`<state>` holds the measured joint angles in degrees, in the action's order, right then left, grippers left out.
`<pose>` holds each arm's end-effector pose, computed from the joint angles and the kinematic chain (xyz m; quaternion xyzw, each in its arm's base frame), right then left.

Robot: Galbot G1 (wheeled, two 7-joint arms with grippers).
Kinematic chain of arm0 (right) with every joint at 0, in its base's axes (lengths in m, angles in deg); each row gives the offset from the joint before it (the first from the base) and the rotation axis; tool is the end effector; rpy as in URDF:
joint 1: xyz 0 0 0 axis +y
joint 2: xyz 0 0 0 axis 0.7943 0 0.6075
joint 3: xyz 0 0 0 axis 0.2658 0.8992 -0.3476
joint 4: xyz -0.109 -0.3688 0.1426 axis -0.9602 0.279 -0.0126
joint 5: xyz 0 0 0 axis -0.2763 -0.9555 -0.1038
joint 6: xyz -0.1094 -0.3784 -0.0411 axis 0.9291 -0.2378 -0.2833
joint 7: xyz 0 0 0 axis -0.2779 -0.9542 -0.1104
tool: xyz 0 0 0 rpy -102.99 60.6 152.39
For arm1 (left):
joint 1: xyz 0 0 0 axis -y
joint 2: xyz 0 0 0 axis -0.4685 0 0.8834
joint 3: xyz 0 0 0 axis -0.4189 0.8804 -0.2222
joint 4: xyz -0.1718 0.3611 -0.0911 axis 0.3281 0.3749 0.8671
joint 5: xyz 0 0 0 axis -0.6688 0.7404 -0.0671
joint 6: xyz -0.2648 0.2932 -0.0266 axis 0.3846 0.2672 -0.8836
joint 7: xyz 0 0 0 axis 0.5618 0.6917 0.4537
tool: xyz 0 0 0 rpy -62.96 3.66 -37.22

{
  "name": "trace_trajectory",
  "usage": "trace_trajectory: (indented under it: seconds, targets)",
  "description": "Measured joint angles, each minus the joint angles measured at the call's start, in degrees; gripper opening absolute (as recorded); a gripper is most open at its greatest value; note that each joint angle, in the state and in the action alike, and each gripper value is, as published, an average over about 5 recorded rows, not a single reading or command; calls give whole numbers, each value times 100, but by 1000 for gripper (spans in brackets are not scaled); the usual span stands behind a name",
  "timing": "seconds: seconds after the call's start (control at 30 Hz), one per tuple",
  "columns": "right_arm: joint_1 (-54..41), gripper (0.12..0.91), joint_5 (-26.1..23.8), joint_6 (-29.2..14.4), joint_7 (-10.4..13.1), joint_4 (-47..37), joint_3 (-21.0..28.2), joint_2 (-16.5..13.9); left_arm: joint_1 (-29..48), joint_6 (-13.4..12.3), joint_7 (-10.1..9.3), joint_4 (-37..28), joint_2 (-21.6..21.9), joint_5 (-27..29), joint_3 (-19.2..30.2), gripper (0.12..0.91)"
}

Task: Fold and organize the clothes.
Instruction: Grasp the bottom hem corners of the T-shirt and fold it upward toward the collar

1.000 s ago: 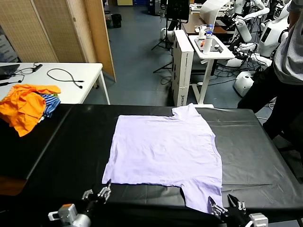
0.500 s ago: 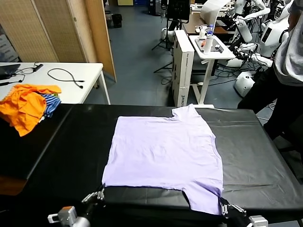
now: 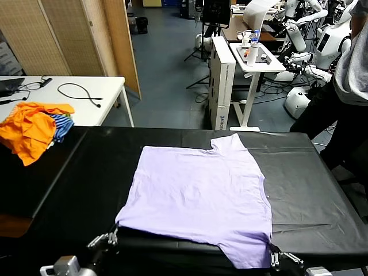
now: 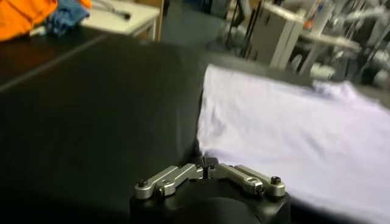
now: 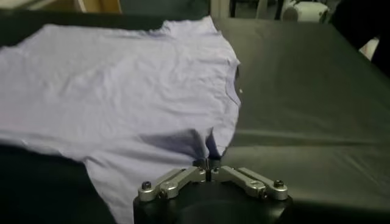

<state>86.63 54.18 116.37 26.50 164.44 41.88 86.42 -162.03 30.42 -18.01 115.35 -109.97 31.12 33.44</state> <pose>0.1094 -0.0908 -0.2508 0.0381 -0.9621 -0.0269 0.2686 0.1132 0.0407 -0.2908 -0.0003 -0.9672 0.1294 0.2186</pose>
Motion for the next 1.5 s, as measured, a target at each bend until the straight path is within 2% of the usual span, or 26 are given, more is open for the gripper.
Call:
trace_trajectory:
  seconds: [0.5, 0.93, 1.33, 1.43, 1.5]
  targets:
    - [-1683, 141, 173, 50, 39, -1098, 491, -138, 1122, -117, 28, -614, 10, 135, 62, 146]
    - [-2820, 141, 41, 68, 148, -1956, 1147, -127, 1834, -81, 53, -1316, 425, 153, 283, 146]
    - [-3385, 141, -7, 77, 186, -2407, 1441, -63, 2355, -58, 72, -1871, 703, 128, 360, 146]
    - [-3396, 184, 48, 145, 122, -2406, 1437, -67, 2427, -46, 77, -1979, 720, 136, 373, 146]
    - [-3361, 279, 84, 201, 59, -2360, 1394, -83, 2452, -34, 98, -2023, 708, 152, 386, 147]
